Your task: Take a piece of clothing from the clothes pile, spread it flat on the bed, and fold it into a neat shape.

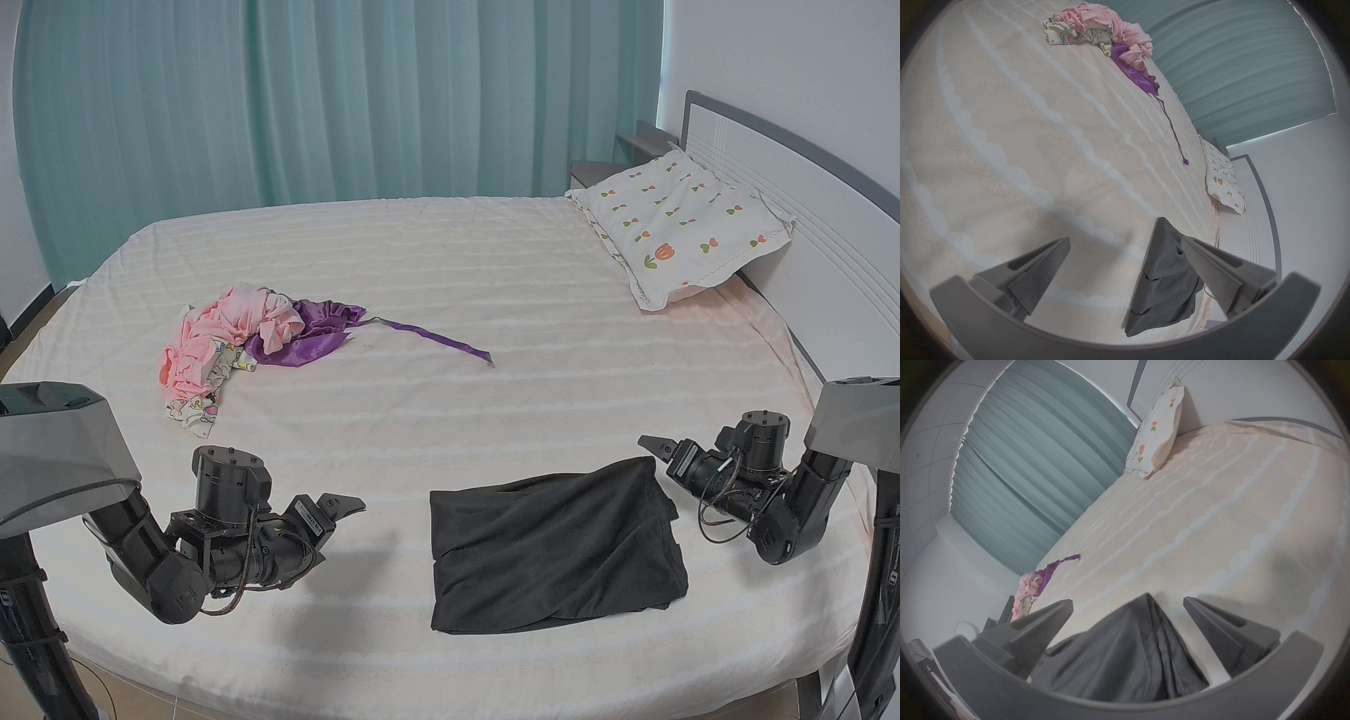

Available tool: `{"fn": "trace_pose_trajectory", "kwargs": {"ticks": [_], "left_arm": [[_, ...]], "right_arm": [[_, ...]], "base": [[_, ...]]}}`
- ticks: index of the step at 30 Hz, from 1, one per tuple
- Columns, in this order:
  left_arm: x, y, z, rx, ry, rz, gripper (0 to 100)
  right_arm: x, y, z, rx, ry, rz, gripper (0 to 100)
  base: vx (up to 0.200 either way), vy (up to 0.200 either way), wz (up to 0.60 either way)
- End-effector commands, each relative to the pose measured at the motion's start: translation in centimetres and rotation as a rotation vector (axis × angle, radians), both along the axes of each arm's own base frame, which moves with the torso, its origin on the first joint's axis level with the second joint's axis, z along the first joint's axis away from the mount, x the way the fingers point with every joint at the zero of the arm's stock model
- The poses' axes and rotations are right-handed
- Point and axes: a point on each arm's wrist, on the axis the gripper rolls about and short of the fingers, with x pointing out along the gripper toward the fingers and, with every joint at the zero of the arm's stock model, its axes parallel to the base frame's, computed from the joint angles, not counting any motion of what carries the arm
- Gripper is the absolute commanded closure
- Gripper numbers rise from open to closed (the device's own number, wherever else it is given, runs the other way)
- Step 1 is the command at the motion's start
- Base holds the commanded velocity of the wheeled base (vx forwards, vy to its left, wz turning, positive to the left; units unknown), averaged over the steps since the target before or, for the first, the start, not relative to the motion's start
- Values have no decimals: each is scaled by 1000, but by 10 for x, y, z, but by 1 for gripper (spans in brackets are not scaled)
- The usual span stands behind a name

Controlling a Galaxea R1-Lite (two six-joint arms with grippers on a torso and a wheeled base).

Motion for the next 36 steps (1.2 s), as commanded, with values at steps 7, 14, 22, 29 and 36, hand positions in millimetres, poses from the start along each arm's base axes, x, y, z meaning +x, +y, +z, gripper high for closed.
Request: {"fn": "trace_pose_trajectory", "kwargs": {"ticks": [7, 14, 22, 29, 36], "left_arm": [[0, -1, -1, 2, 4, -3, 0], [0, -1, -4, 7, 10, -5, 0], [0, -1, -6, 10, 17, -6, 0], [1, -1, -7, 11, 20, -6, 0], [1, -1, -7, 11, 18, -6, 0]], "right_arm": [[-56, -17, -1, -95, 155, 239, 0], [-66, -22, -7, -118, 199, 281, 0], [-77, -23, 0, -77, 182, 351, 0], [-77, -16, -4, -82, 189, 390, 0], [-79, -9, -15, -84, 225, 415, 100]], "base": [[0, 0, 0], [-86, 0, 0], [0, 0, 0], [0, 0, 0], [0, 0, 0]]}}
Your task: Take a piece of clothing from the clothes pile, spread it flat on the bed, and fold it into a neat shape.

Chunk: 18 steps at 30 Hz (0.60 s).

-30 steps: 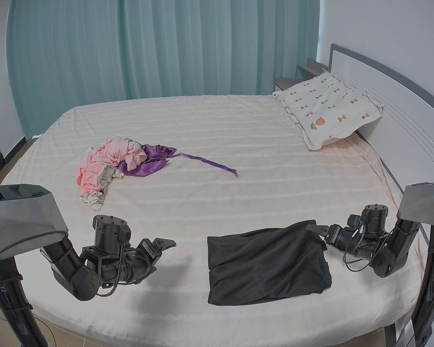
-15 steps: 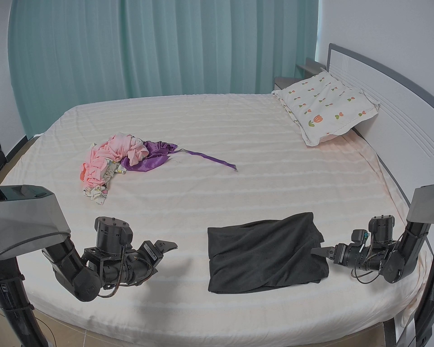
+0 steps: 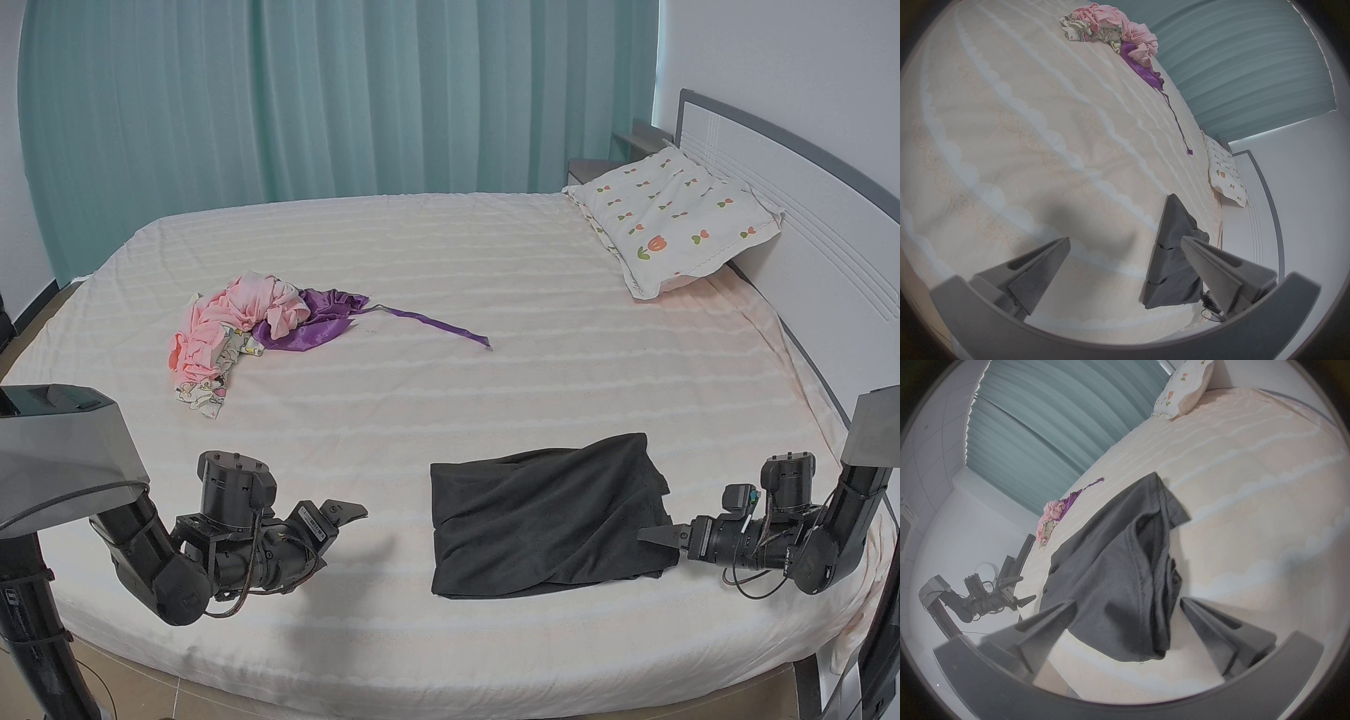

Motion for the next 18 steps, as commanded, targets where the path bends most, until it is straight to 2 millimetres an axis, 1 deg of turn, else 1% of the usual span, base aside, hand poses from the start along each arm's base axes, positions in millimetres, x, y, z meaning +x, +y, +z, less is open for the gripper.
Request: {"fn": "trace_pose_trajectory", "kwargs": {"ticks": [1, 3, 7, 9, 12, 14, 18], "left_arm": [[1, 0, 0, -2, 0, 2, 0], [1, 0, 0, -2, 0, 2, 0], [1, 0, -1, -3, 4, 2, 0], [1, 0, -2, -1, 5, 3, 0], [1, 0, -2, -2, 5, 5, 0], [1, -1, -2, -3, 6, 1, 0], [1, -2, -2, -2, 5, -2, 0]], "right_arm": [[-4, 4, -6, -6, 31, 18, 100], [-8, 3, -1, -9, 28, 18, 100], [-15, -1, -1, -46, 53, 36, 100], [-18, -6, -2, -79, 58, 46, 100], [-31, -17, -8, -137, 80, 74, 100], [-33, -24, -9, -148, 68, 74, 100], [-33, -21, -9, -140, 56, 107, 100]], "base": [[0, 0, 0], [0, 0, 0], [0, 0, 0], [0, 0, 0], [0, 0, 0], [0, 0, 0], [0, 0, 0]]}}
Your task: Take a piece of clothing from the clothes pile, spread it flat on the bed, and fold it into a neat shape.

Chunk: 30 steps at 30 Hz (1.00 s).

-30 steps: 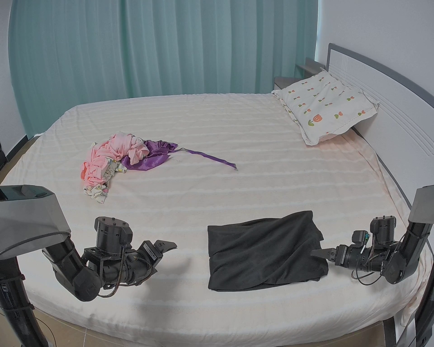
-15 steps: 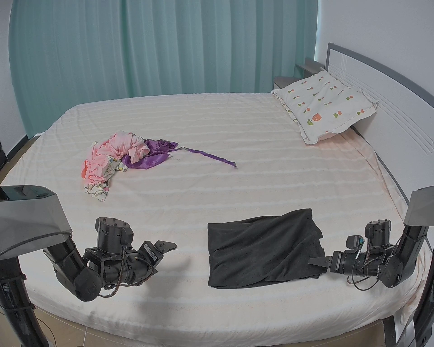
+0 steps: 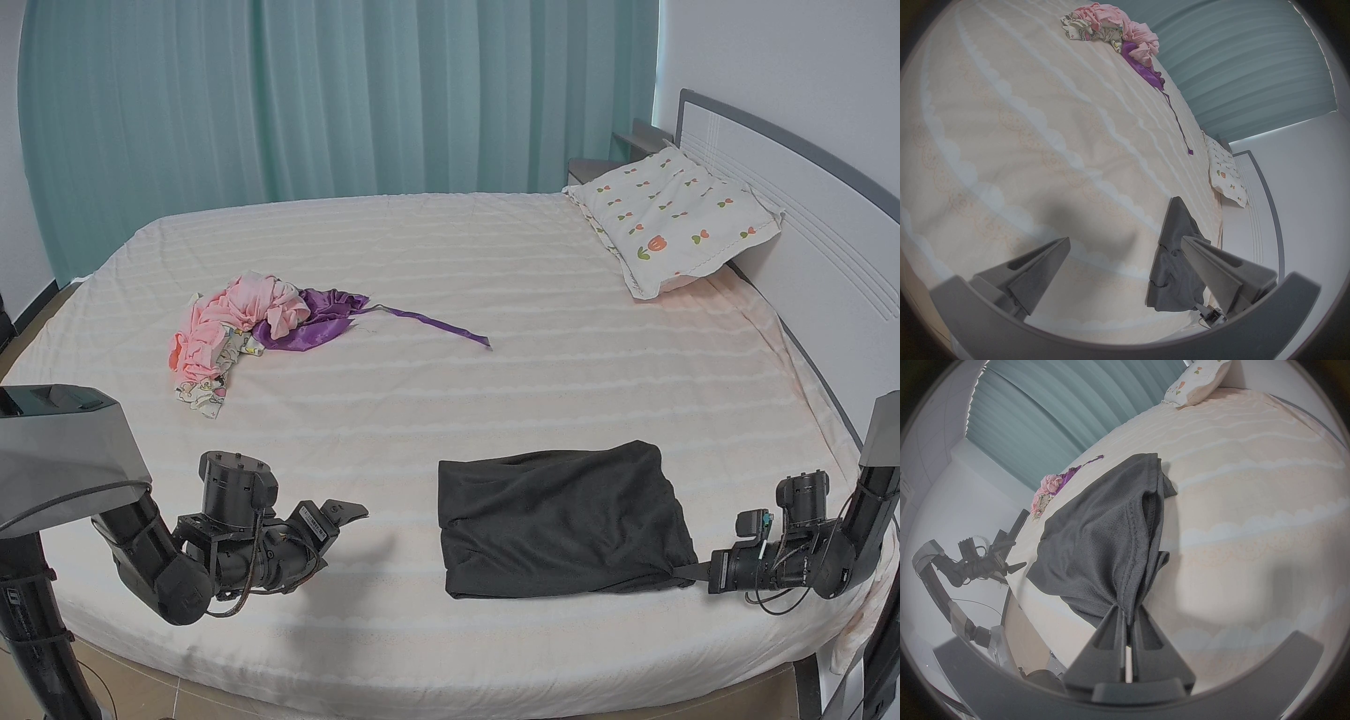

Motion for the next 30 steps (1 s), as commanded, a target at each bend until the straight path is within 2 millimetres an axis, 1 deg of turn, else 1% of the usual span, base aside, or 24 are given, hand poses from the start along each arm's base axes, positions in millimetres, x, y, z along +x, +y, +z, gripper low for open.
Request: {"fn": "trace_pose_trajectory", "kwargs": {"ticks": [1, 7, 8, 11, 16, 19, 22, 23, 24, 25, 27, 30], "left_arm": [[-1, -1, -1, 1, 3, -2, 0], [1, 0, -1, 0, 1, 1, 0], [0, -1, -1, 0, 1, -1, 0], [1, 0, 0, -1, -1, 1, 0], [0, 0, 1, 3, -7, 7, 0], [0, -2, 1, 6, -8, 4, 0], [0, -2, 1, 5, -7, 3, 0], [0, -2, 1, 5, -8, 1, 0], [0, -2, 1, 5, -8, 1, 0], [0, -2, 1, 5, -8, 1, 0], [0, -2, 1, 6, -9, 0, 0], [-1, -2, 1, 8, -8, 0, 0]], "right_arm": [[-4, -1, 0, -2, 7, 4, 100], [-8, -1, -1, -20, 6, 21, 100], [-9, -1, -1, -26, 2, 26, 0], [-8, -2, 1, -34, -18, 31, 0], [1, -7, 21, -8, -103, -5, 0], [14, -7, 32, 68, -112, -77, 0], [35, -5, 38, 149, -103, -157, 0], [43, -3, 35, 170, -89, -173, 0], [43, -3, 35, 170, -89, -173, 0], [57, -1, 29, 179, -75, -206, 0], [71, -1, 23, 167, -84, -254, 0], [89, 4, 14, 181, -73, -287, 0]], "base": [[0, 0, 0], [0, 0, 0], [0, 0, 0], [0, 0, 0], [0, 0, 0], [0, 0, 0], [0, 0, 0], [0, 0, 0], [200, 0, 0], [200, 0, 0], [200, 0, 0], [200, 0, 0]]}}
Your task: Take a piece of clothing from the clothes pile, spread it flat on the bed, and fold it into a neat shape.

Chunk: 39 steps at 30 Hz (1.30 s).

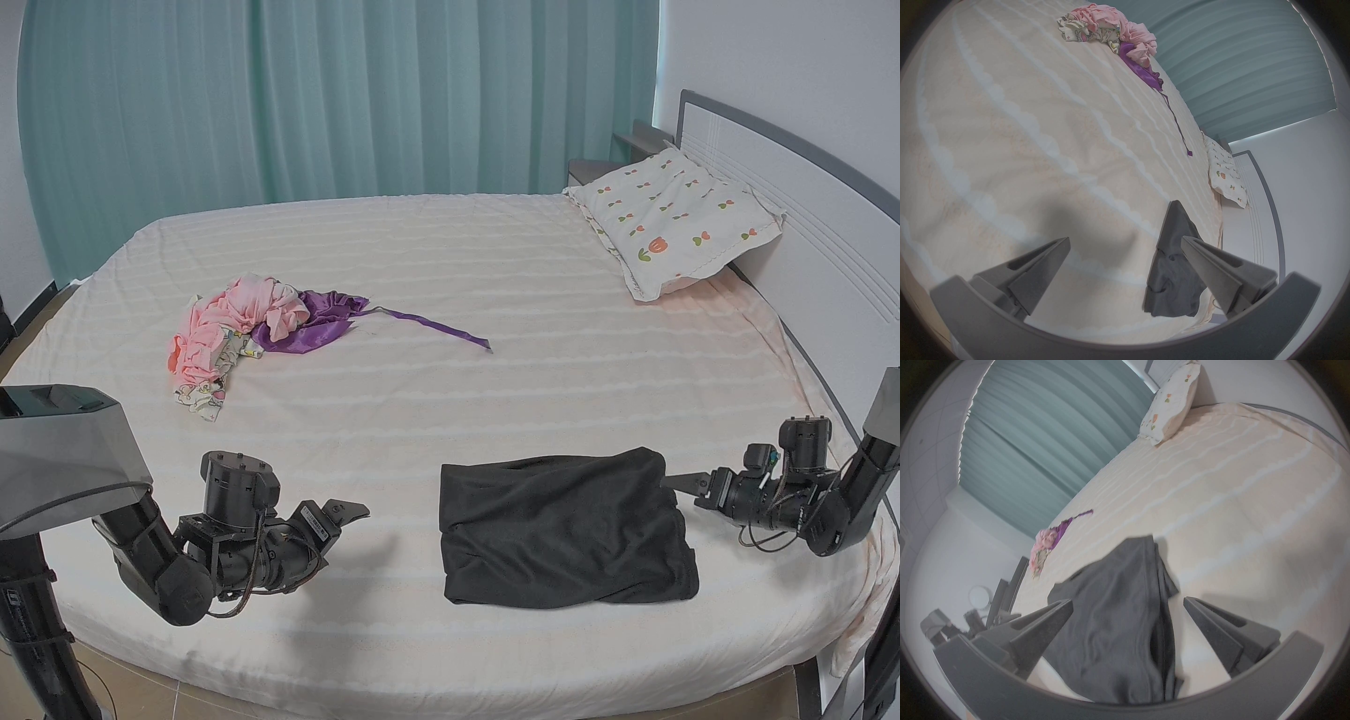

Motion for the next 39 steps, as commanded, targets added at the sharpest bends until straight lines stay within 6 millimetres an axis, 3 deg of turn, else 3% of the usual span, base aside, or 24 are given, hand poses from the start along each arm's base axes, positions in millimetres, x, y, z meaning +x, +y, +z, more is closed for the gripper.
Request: {"fn": "trace_pose_trajectory", "kwargs": {"ticks": [1, 6, 13, 14, 34, 35, 39], "left_arm": [[0, 0, 0, 3, -3, -2, 0], [-1, 0, -1, 5, 3, -2, 0], [-1, 0, -2, 5, 6, -3, 0], [-1, 0, -3, 6, 9, -3, 0], [0, 0, -5, 6, 14, -4, 0], [0, 0, -5, 6, 14, -4, 0], [-1, -1, -5, 7, 15, -7, 0]], "right_arm": [[60, 10, -21, 55, 7, -122, 0], [73, 22, -31, 123, 25, -148, 0], [75, 22, -34, 126, 15, -169, 0], [75, 22, -35, 127, 18, -170, 100], [76, 9, -29, 217, 6, -274, 100], [75, 9, -30, 217, 9, -273, 0], [74, 9, -27, 219, -7, -271, 0]], "base": [[200, 0, 0], [40, 0, 0], [0, 0, 0], [0, 0, 0], [0, 0, 0], [0, 0, 0], [0, 0, 0]]}}
